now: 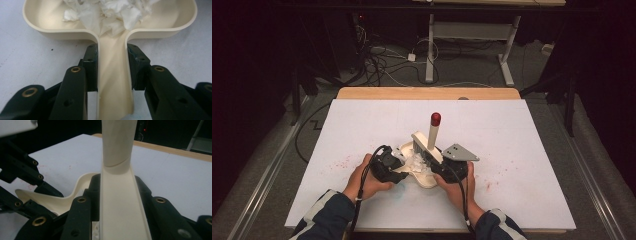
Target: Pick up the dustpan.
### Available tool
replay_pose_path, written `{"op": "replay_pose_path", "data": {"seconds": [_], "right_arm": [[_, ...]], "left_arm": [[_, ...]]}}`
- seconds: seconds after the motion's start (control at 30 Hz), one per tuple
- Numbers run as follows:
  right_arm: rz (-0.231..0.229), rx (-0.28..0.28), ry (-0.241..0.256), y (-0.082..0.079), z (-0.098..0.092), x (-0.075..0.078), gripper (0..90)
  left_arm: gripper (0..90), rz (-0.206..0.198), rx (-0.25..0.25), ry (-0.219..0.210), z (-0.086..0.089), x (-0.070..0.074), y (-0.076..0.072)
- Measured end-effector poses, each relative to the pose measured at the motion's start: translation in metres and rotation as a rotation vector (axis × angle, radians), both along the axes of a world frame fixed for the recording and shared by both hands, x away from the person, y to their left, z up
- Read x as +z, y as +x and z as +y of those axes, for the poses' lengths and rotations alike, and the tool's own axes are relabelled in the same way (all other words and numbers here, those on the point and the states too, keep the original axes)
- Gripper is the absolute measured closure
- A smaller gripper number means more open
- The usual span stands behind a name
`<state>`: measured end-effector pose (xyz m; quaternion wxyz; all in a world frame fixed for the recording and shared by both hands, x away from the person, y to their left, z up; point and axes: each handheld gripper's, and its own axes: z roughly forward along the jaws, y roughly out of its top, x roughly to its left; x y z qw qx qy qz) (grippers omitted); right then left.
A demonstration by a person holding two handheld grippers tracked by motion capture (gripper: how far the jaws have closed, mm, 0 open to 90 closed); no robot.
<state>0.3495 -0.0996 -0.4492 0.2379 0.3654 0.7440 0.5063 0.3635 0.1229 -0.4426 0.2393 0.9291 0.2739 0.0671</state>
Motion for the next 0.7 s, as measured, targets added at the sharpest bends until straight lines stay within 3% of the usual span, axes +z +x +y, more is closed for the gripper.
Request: {"op": "replay_pose_path", "data": {"seconds": [0.1, 0.7], "right_arm": [[-0.024, 0.003, 0.010, 0.000, -0.005, 0.007, 67.4], [-0.038, 0.000, 0.094, 0.001, -0.028, 0.032, 67.3]], "left_arm": [[63.3, -0.003, -0.003, 0.002, 0.000, 0.000, 0.000], [63.2, -0.010, -0.011, 0.014, 0.001, -0.003, 0.002]]}}
